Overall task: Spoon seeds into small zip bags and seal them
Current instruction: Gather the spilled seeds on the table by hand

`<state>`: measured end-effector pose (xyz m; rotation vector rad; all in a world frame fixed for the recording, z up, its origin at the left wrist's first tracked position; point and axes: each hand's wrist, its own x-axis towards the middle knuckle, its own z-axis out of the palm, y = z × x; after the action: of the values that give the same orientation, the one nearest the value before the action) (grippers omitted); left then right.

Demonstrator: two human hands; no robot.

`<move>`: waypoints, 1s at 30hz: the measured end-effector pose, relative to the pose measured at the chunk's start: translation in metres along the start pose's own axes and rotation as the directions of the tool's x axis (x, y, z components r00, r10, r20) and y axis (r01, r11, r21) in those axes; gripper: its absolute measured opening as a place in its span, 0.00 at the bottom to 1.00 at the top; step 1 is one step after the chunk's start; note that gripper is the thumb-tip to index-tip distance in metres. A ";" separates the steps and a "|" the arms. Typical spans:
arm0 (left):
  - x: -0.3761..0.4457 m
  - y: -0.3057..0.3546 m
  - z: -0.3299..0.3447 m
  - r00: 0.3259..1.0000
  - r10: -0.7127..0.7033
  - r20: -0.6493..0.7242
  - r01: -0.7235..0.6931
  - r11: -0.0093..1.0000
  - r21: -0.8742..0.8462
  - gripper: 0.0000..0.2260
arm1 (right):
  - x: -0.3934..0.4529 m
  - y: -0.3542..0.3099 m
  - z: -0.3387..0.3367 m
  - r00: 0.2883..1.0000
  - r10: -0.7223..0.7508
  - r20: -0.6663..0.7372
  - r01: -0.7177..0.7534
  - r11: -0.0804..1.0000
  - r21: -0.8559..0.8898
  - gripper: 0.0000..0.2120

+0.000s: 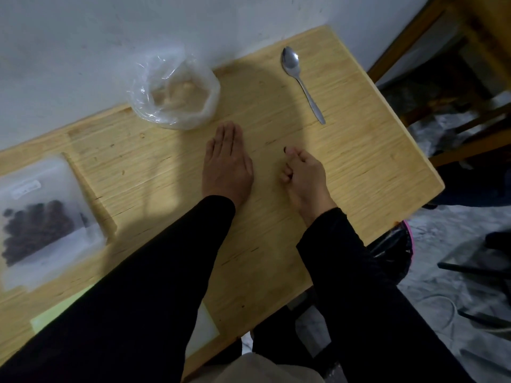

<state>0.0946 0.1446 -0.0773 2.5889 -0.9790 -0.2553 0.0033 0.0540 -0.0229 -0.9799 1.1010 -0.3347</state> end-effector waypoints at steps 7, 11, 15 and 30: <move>-0.006 0.002 0.001 0.993 0.121 0.012 -0.121 0.992 0.031 0.25 | -0.028 0.027 -0.032 0.978 0.102 0.180 -0.191 0.781 0.595 0.08; -0.015 0.014 0.002 0.982 0.184 0.044 -0.185 0.983 -0.002 0.23 | -0.034 0.035 -0.054 0.988 0.078 0.137 -0.146 0.782 0.606 0.08; -0.029 0.049 0.016 0.962 0.251 0.111 -0.248 0.968 -0.044 0.24 | -0.030 0.037 -0.073 0.998 0.038 -0.045 -0.014 0.895 0.446 0.10; -0.035 0.063 0.027 0.957 0.263 0.124 -0.265 0.964 -0.007 0.24 | -0.008 0.026 -0.067 0.847 -0.346 -0.403 0.117 0.862 -0.493 0.09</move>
<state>0.0229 0.1169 -0.0759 2.4382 -1.3585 -0.3433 -0.0639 0.0412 -0.0463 -1.5140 1.5586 -0.5628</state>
